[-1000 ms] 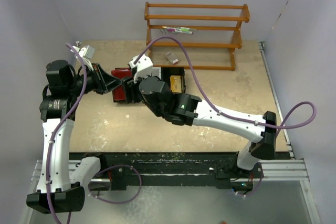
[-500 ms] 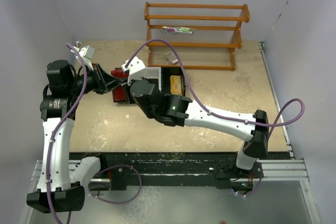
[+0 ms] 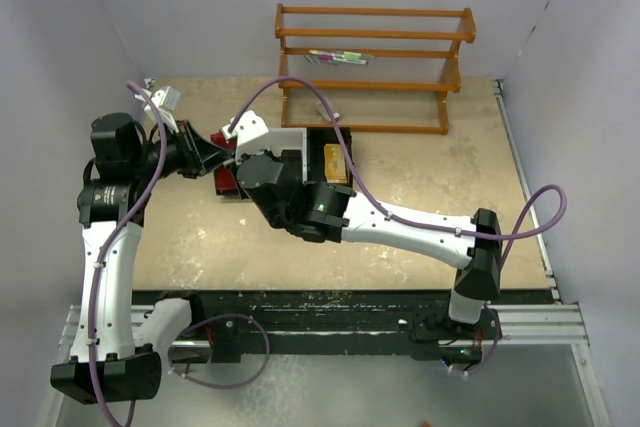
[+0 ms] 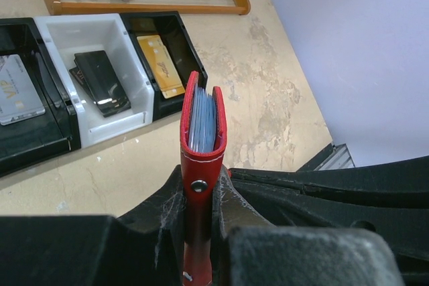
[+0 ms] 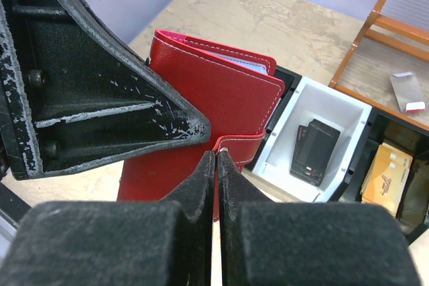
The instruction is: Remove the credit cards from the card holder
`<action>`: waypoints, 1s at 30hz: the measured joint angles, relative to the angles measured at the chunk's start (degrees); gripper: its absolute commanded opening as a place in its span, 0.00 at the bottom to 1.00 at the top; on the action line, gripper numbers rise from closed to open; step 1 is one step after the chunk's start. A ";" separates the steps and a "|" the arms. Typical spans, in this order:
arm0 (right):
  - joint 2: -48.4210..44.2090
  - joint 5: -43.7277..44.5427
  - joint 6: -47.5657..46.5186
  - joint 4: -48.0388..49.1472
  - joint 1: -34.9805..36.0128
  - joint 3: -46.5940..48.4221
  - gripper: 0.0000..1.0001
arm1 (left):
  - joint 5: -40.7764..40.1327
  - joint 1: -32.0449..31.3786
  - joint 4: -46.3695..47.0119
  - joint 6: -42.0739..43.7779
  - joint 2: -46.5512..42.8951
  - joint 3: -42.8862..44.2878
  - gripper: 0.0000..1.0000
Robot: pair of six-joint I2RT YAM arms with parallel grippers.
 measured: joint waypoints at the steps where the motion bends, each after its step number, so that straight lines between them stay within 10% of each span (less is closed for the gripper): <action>1: 0.00 0.15 0.00 -0.20 0.02 0.11 0.00 | 0.04 -0.02 -0.02 0.00 0.00 0.00 0.01; 24: -5.60 -0.83 5.22 -6.12 -7.91 -7.23 0.00 | 0.66 -0.04 -2.40 0.04 -0.22 2.25 0.00; 30: -12.22 -15.87 9.27 -5.18 -16.17 -15.04 0.62 | 2.38 -0.04 -2.56 0.00 -0.22 2.54 0.00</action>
